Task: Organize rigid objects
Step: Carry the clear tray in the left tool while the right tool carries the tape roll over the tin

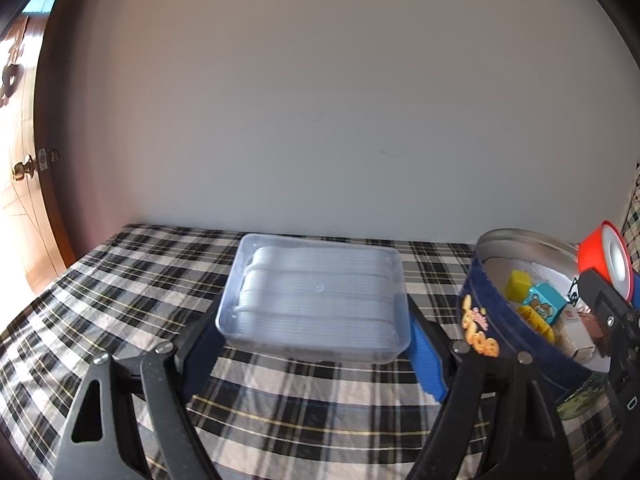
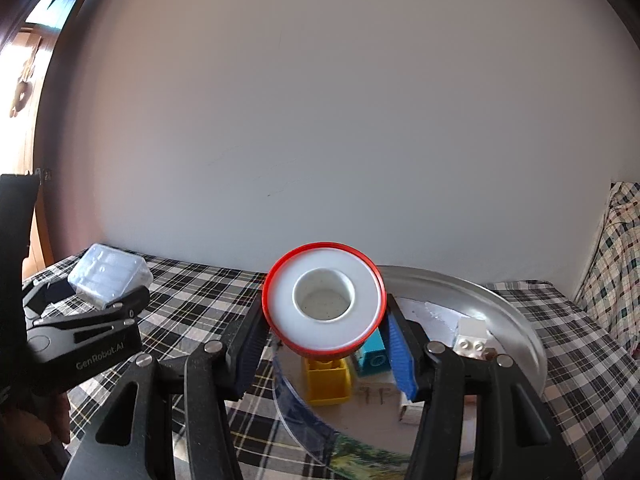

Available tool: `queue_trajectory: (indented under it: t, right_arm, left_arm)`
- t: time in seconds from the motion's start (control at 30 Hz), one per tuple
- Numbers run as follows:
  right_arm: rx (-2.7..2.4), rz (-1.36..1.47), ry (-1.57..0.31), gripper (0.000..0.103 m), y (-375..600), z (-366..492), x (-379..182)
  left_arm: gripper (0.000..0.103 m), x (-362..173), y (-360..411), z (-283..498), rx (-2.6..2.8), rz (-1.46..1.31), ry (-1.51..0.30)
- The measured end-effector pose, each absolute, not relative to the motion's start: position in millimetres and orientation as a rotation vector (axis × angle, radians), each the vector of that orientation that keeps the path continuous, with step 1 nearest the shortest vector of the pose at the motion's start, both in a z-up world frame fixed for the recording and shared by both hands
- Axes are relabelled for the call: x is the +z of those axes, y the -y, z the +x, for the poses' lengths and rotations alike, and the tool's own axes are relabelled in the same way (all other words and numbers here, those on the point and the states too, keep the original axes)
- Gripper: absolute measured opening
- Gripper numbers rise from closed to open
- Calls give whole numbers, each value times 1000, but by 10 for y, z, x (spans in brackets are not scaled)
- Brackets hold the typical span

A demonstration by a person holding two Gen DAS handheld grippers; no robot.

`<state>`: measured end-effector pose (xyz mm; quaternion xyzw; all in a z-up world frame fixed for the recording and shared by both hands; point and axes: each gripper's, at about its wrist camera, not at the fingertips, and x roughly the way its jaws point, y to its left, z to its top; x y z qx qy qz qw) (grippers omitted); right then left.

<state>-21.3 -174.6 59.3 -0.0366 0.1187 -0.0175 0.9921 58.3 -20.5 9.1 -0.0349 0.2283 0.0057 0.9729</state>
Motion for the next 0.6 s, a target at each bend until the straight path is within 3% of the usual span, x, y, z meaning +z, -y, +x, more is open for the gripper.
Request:
queue_trajectory:
  t: [0.6]
  right_arm:
    - [-106,-58,-201,57,2187,-257,680]
  left_arm:
    - [82,316,753,524,-73,-91,-407]
